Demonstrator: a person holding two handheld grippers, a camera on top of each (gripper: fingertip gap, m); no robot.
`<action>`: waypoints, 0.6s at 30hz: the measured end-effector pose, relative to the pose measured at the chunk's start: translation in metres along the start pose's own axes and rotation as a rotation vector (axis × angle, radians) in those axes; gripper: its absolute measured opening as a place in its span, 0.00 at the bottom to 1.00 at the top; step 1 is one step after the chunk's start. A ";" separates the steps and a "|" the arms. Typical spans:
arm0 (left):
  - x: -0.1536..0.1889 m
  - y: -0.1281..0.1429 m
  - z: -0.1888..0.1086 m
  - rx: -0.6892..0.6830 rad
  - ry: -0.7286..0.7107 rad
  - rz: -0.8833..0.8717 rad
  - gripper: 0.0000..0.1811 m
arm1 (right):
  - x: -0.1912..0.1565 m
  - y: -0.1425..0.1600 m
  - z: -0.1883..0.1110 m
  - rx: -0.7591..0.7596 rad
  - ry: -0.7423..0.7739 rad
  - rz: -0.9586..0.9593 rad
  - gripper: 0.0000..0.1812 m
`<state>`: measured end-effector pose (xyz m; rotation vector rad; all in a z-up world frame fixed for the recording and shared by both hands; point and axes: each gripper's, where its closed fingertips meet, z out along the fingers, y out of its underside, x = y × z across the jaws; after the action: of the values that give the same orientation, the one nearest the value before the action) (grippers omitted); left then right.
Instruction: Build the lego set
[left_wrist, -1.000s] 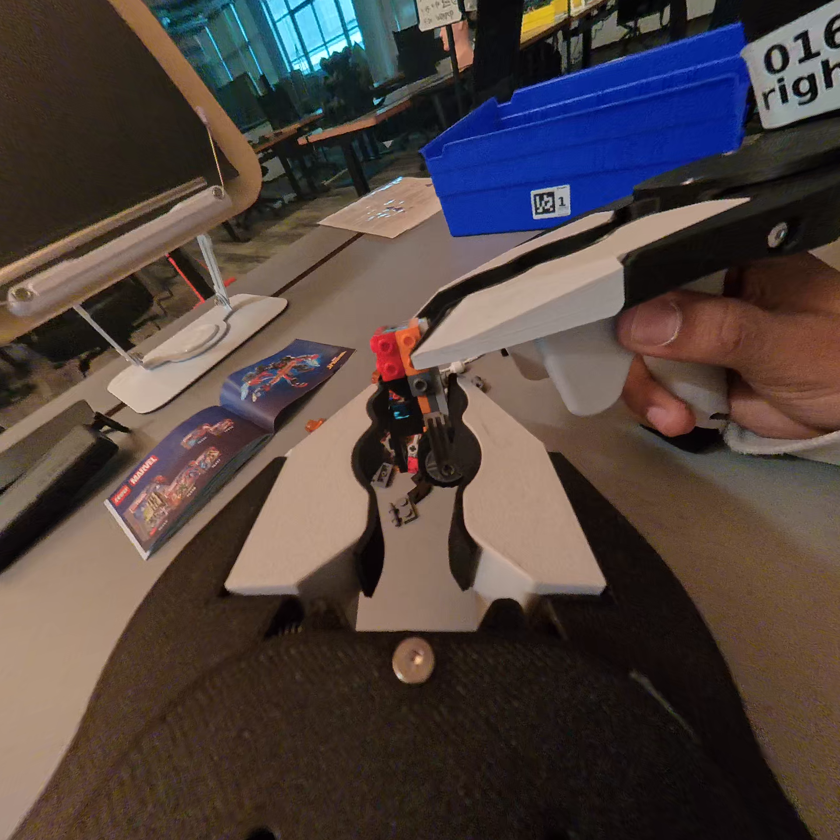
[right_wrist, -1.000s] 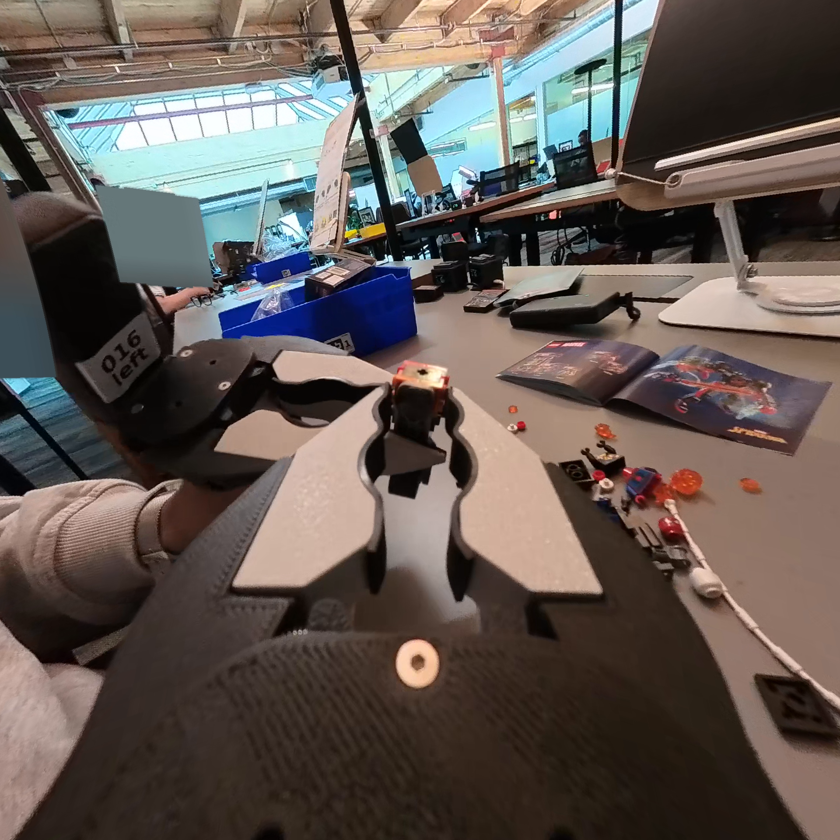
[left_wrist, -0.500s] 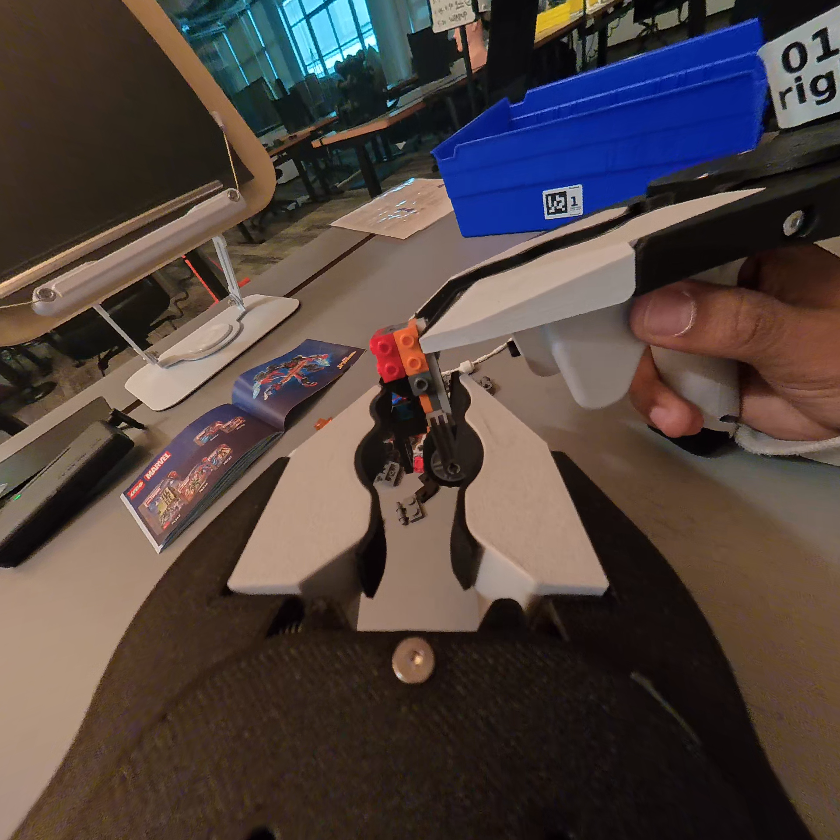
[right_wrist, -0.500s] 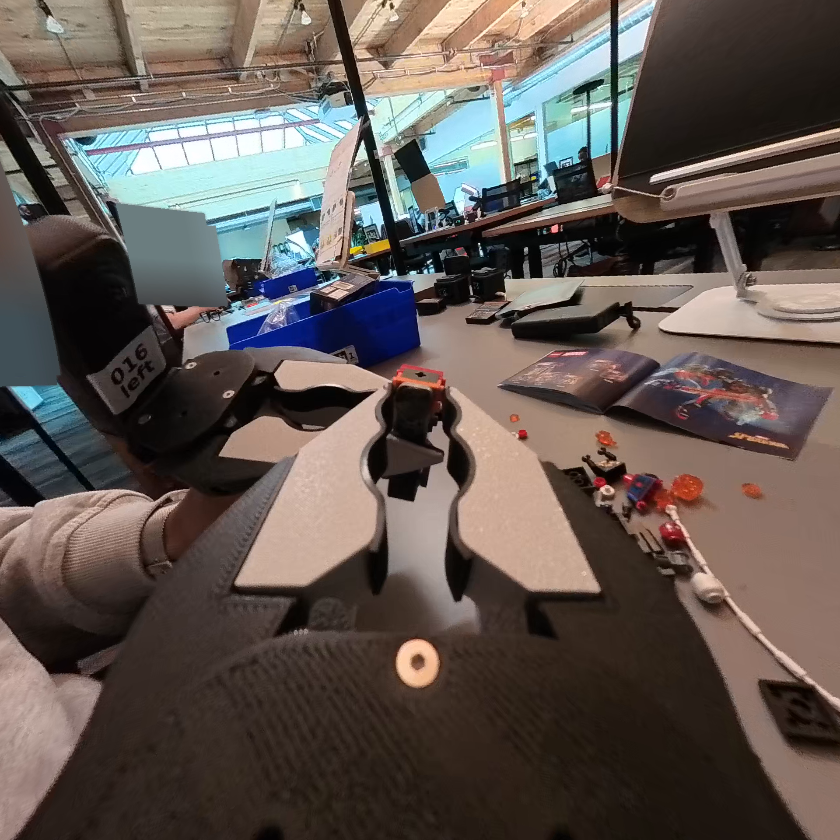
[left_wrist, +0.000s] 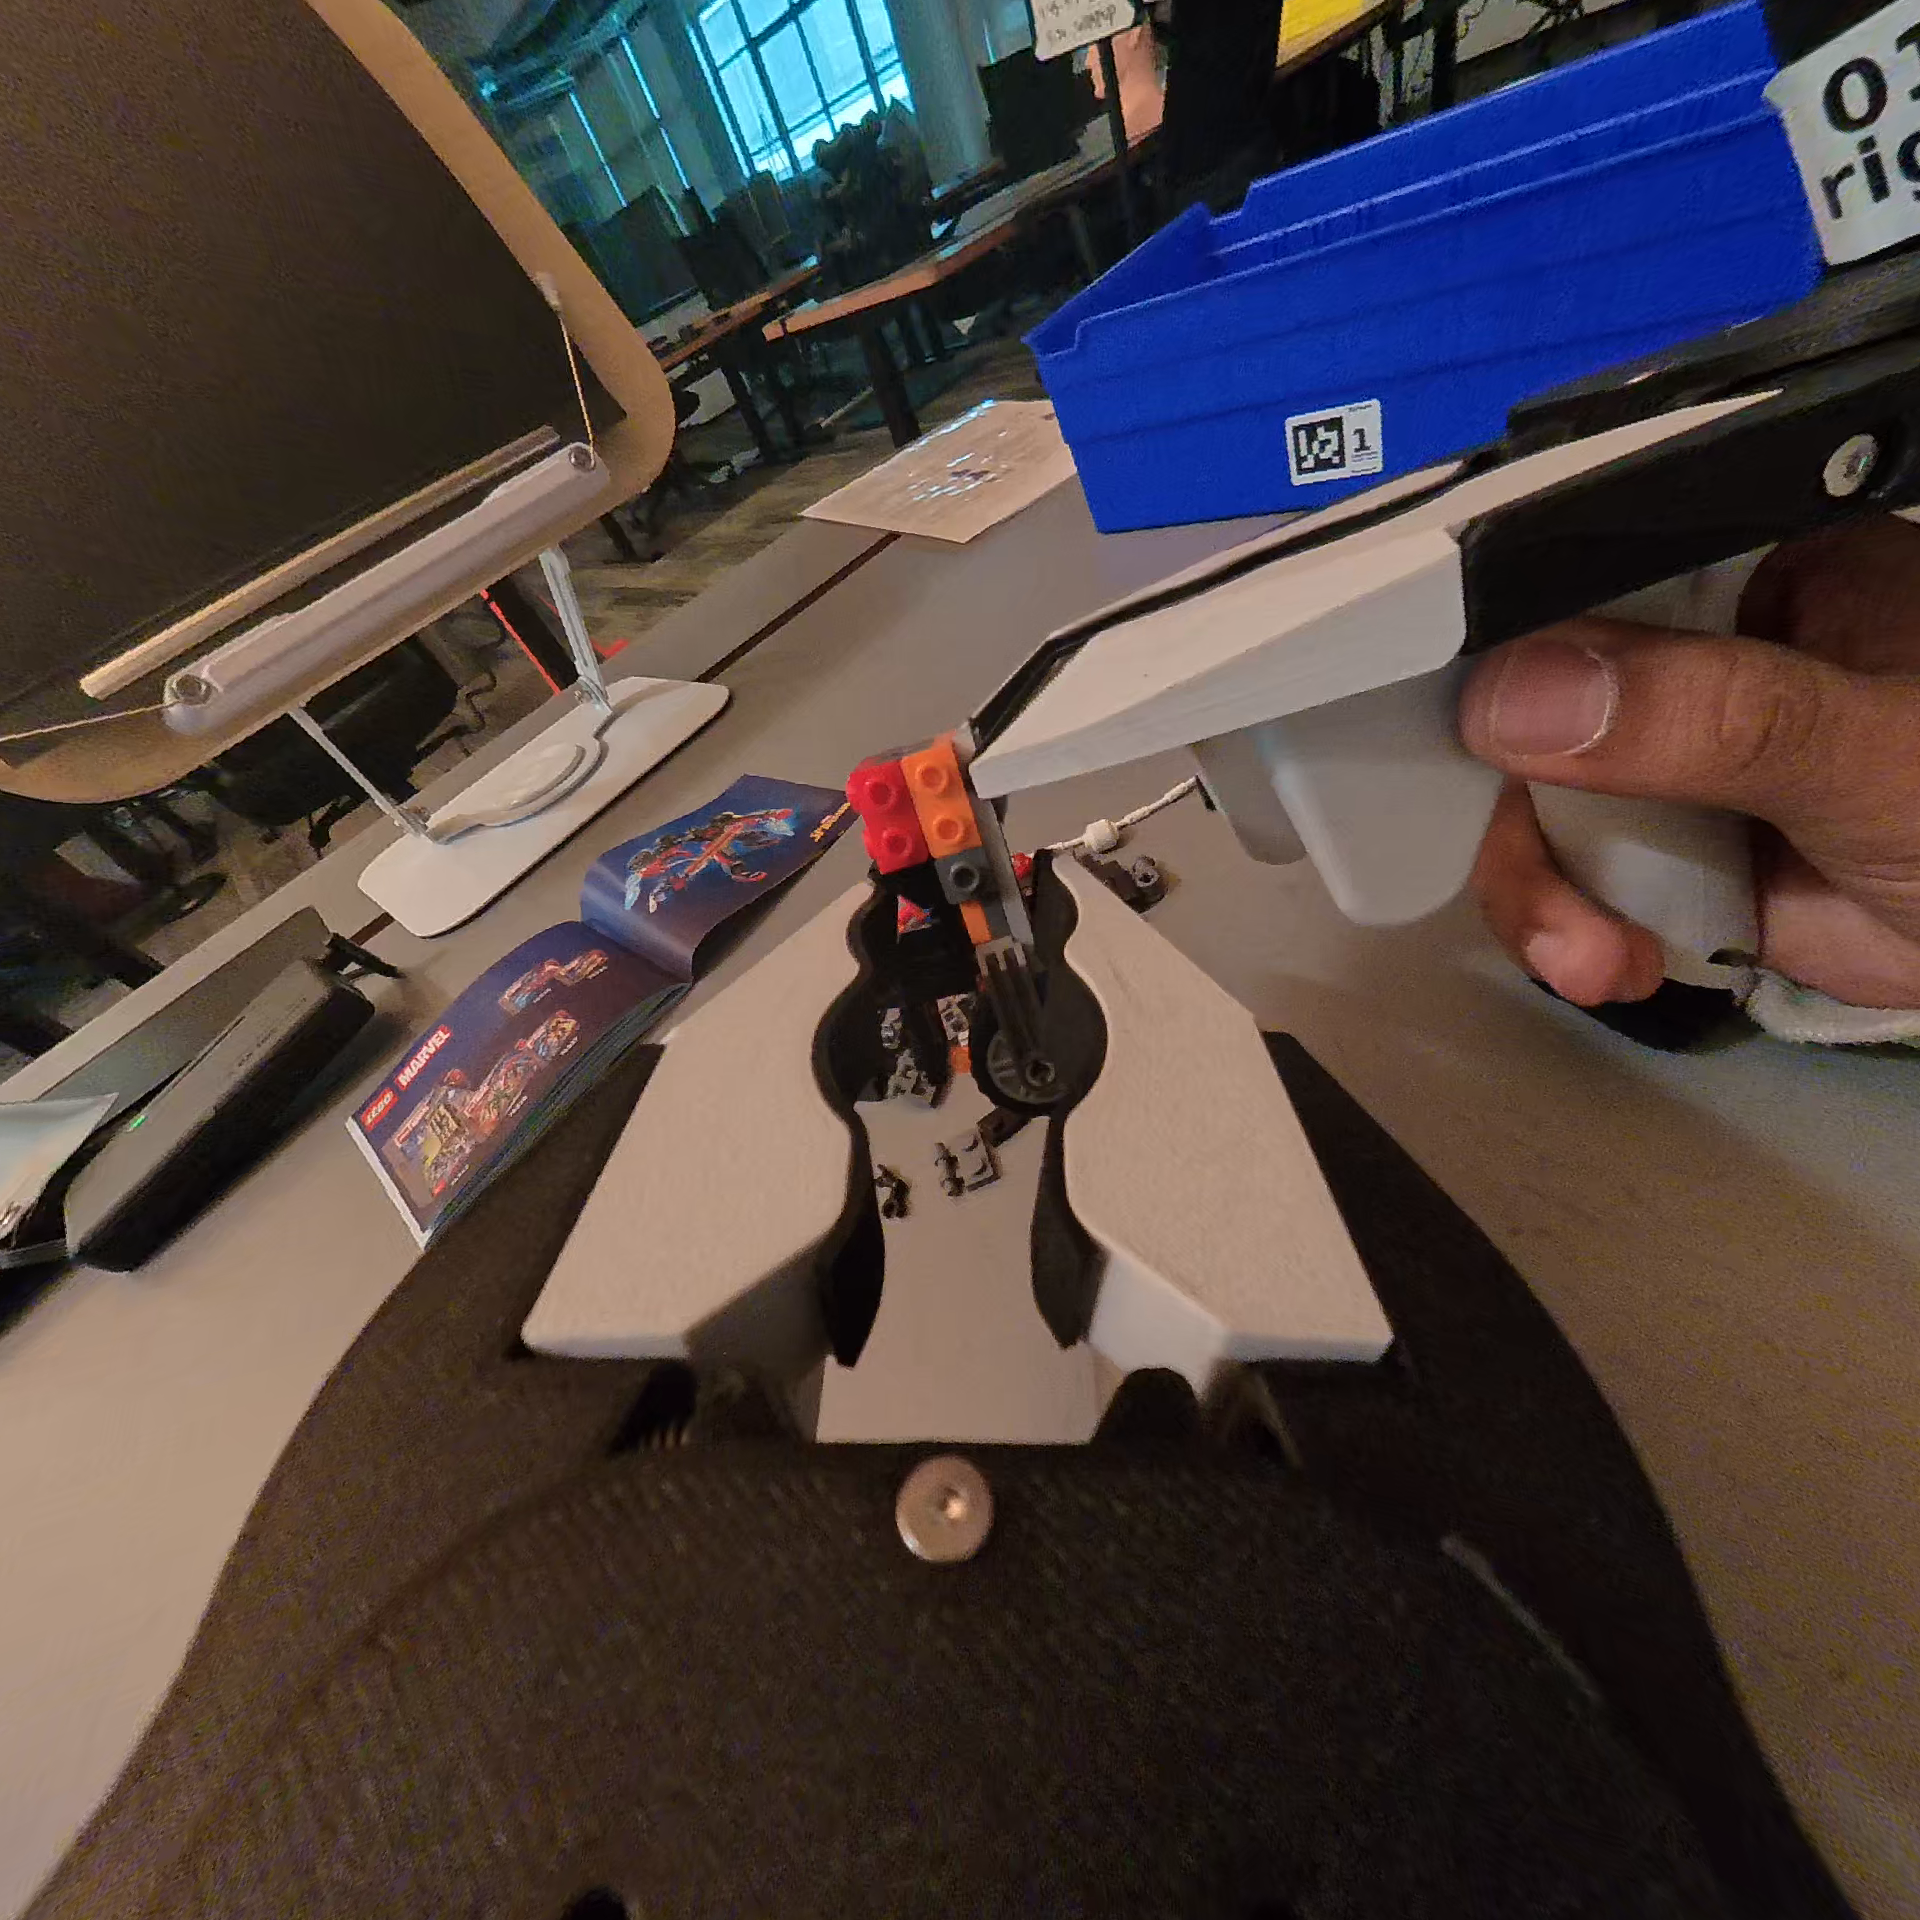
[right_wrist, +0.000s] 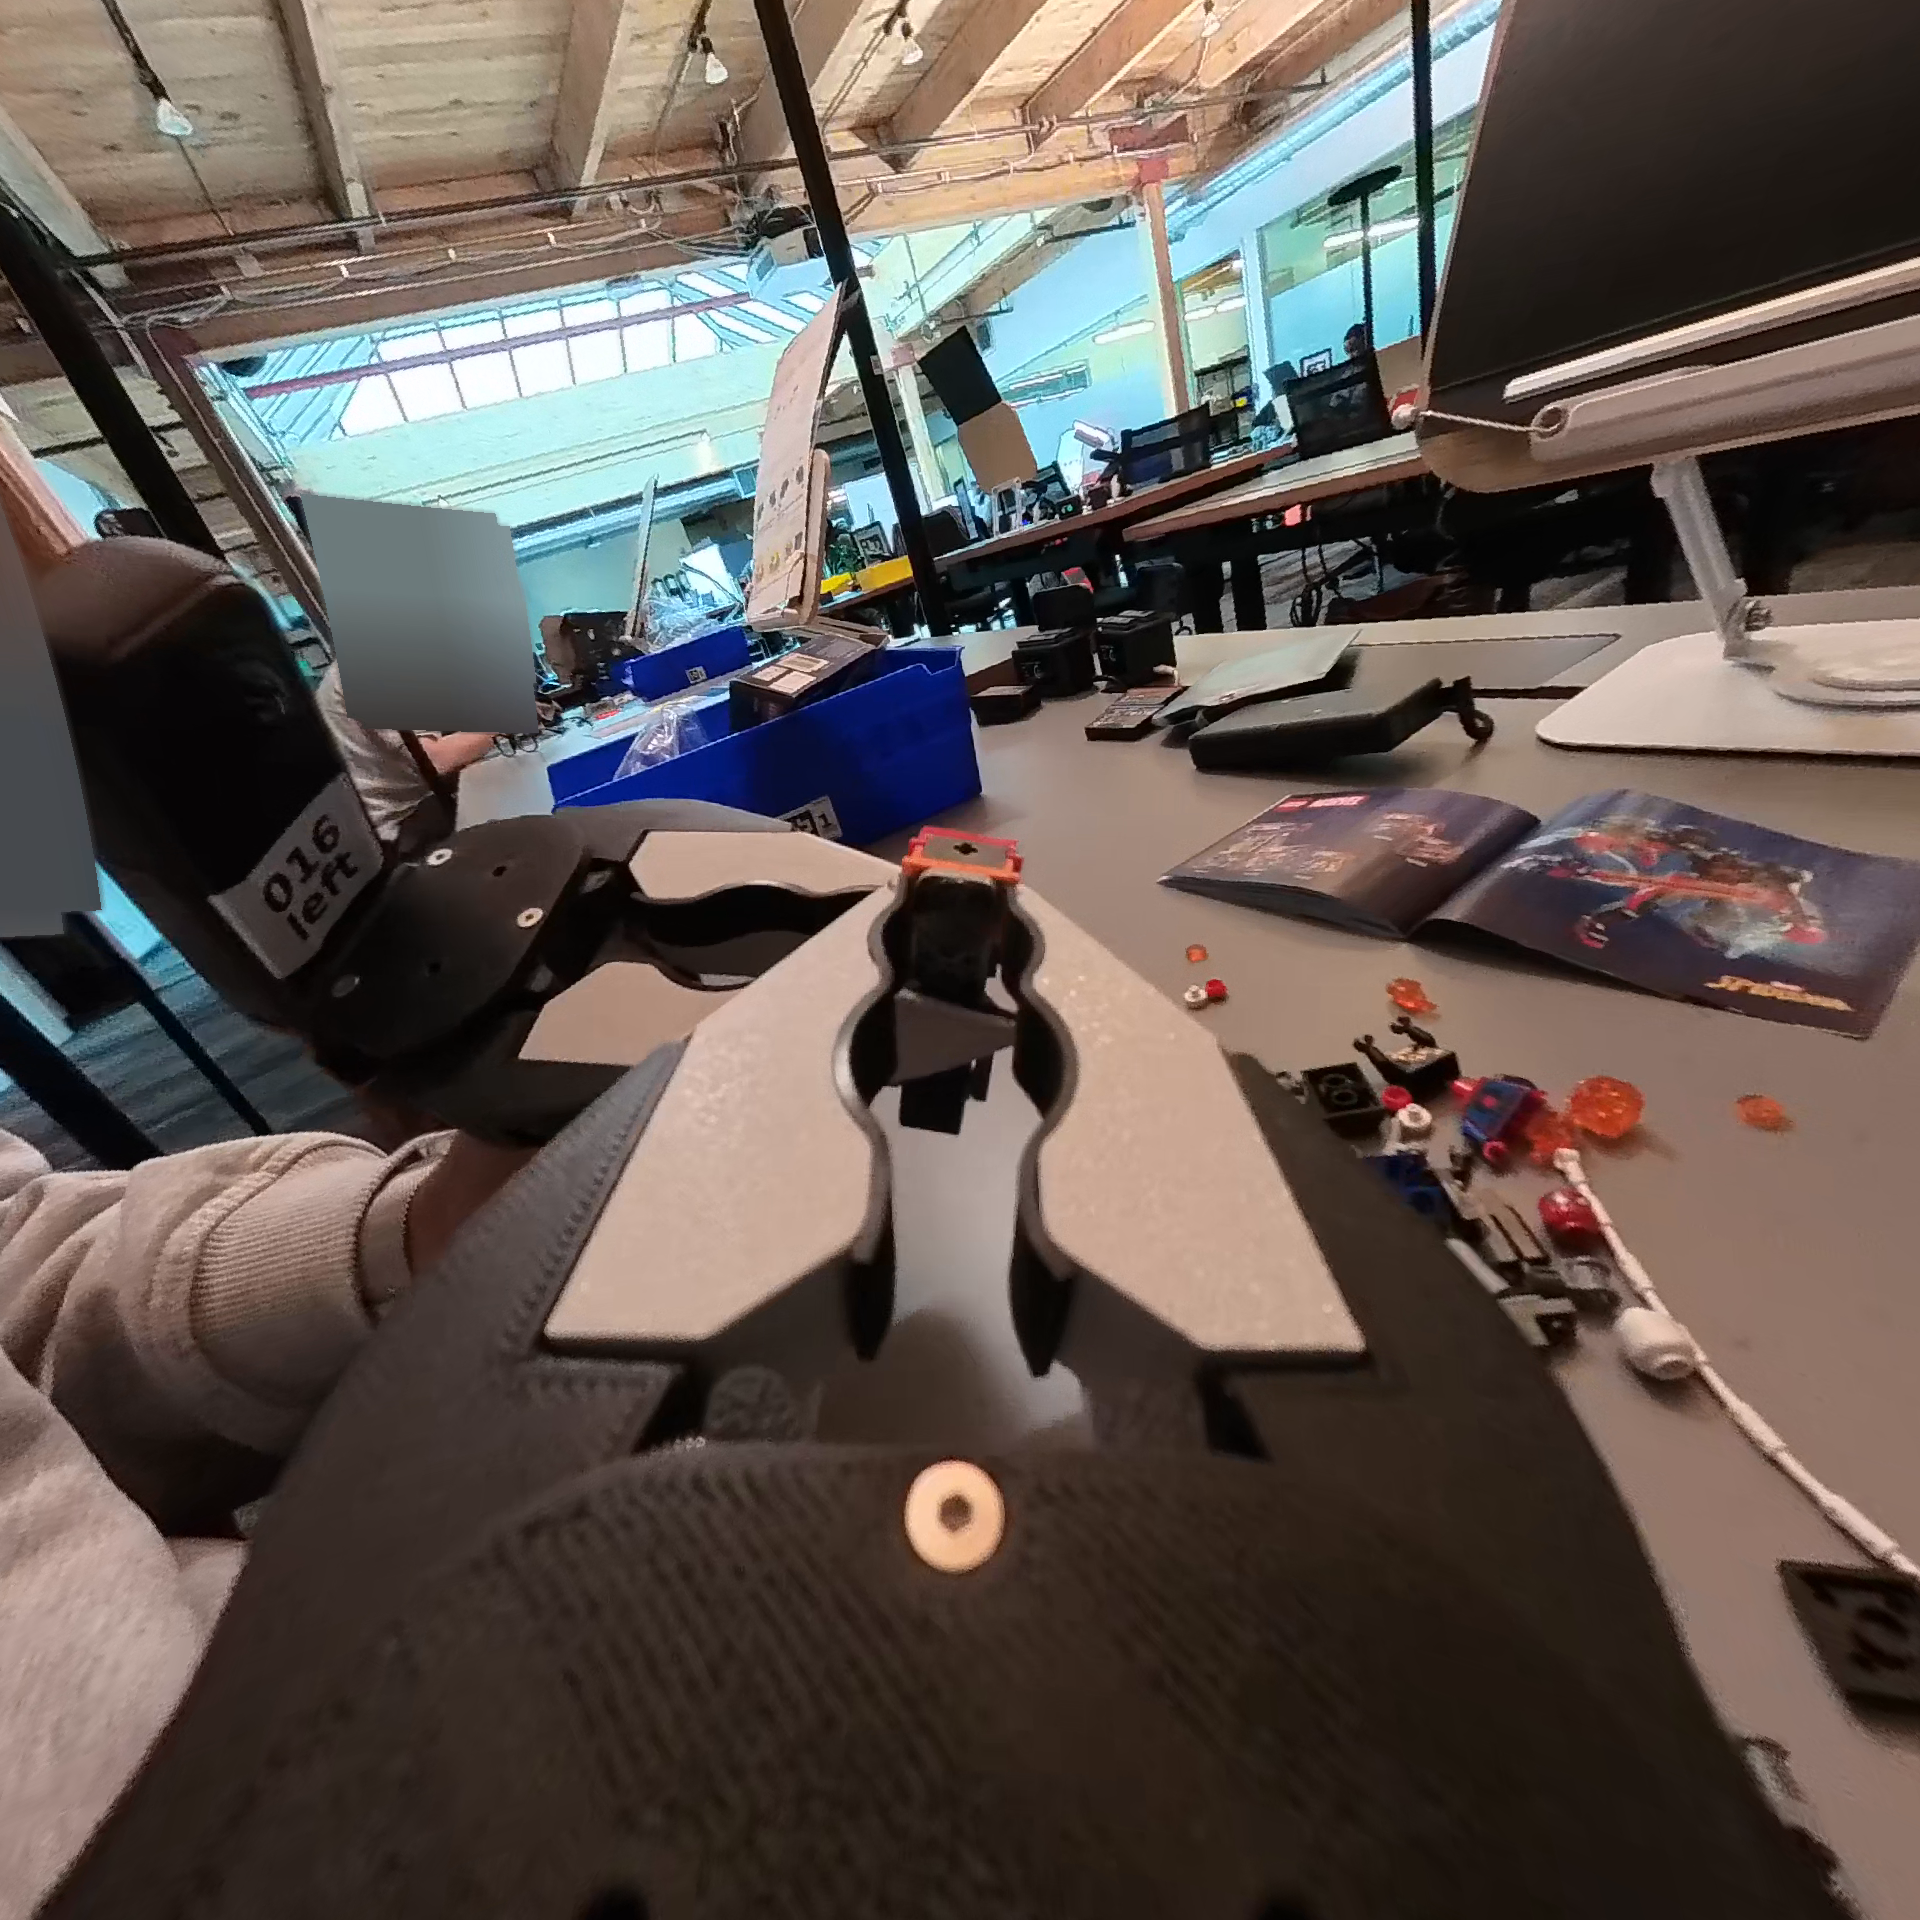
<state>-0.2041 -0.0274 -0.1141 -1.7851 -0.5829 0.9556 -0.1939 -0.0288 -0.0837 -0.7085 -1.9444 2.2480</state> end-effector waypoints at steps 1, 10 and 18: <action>0.000 0.000 0.000 0.002 -0.003 -0.001 0.15 | 0.000 0.000 0.000 -0.001 -0.003 0.006 0.08; 0.001 -0.002 -0.001 0.019 0.023 -0.012 0.15 | -0.003 0.002 0.000 -0.026 -0.008 0.021 0.07; -0.001 -0.005 -0.002 0.039 0.040 -0.072 0.14 | -0.009 0.007 0.003 -0.063 -0.025 0.009 0.08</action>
<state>-0.2025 -0.0270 -0.1088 -1.7331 -0.5947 0.8747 -0.1856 -0.0364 -0.0879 -0.7012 -2.0359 2.2195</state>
